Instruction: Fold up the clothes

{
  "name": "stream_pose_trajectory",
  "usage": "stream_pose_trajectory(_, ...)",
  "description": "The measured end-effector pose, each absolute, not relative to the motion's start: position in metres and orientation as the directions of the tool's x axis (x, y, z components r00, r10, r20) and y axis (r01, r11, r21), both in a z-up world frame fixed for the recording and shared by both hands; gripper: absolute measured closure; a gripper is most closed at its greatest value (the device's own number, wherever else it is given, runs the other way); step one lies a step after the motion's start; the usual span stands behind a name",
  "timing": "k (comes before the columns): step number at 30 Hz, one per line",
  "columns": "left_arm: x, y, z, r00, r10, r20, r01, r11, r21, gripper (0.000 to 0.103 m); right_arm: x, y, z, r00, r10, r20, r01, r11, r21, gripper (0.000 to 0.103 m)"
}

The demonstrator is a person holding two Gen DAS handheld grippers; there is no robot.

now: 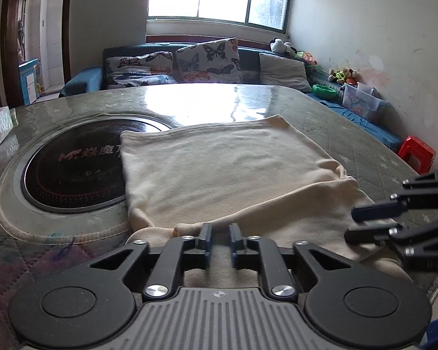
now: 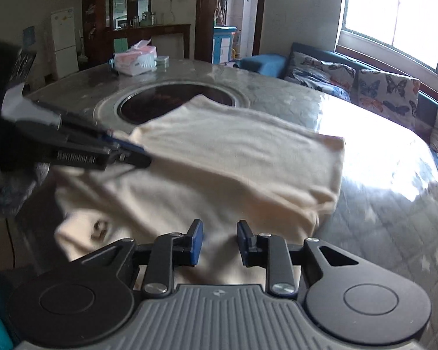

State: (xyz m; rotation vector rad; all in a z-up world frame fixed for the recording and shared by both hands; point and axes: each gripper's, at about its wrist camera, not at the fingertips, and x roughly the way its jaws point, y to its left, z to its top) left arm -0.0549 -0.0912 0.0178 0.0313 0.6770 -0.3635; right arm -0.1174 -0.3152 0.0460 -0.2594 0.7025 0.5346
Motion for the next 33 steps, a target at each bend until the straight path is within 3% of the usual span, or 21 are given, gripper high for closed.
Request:
stream_pose_trajectory(2, -0.061, -0.094, 0.019, 0.721, -0.321, -0.614, 0.351, 0.933, -0.077, 0.062, -0.128, -0.319, 0.047, 0.649, 0.37, -0.665, -0.538, 0.841, -0.057, 0.076)
stream_pose_trajectory(4, -0.068, -0.097, 0.02, 0.723, -0.325, -0.61, 0.364, 0.929, -0.064, 0.055, -0.136, -0.324, 0.052, 0.661, 0.373, -0.652, -0.529, 0.847, -0.053, 0.075)
stream_pose_trajectory(19, -0.099, -0.095, 0.022, 0.725, -0.334, -0.602, 0.408, 0.913, -0.015, 0.053, -0.154, -0.362, 0.041, 0.66, 0.342, -0.668, -0.432, 0.901, 0.034, 0.075)
stream_pose_trajectory(28, -0.144, -0.085, 0.029, 0.676, -0.432, -0.597, 0.579, 0.812, 0.069, 0.052, -0.164, -0.363, 0.057, 0.667, 0.338, -0.664, -0.477, 0.879, -0.031, 0.074)
stream_pose_trajectory(33, -0.156, -0.091, 0.02, 0.654, -0.449, -0.609, 0.641, 0.757, 0.13, 0.053, -0.172, -0.358, 0.056, 0.655, 0.326, -0.682, -0.523, 0.847, -0.097, 0.064)
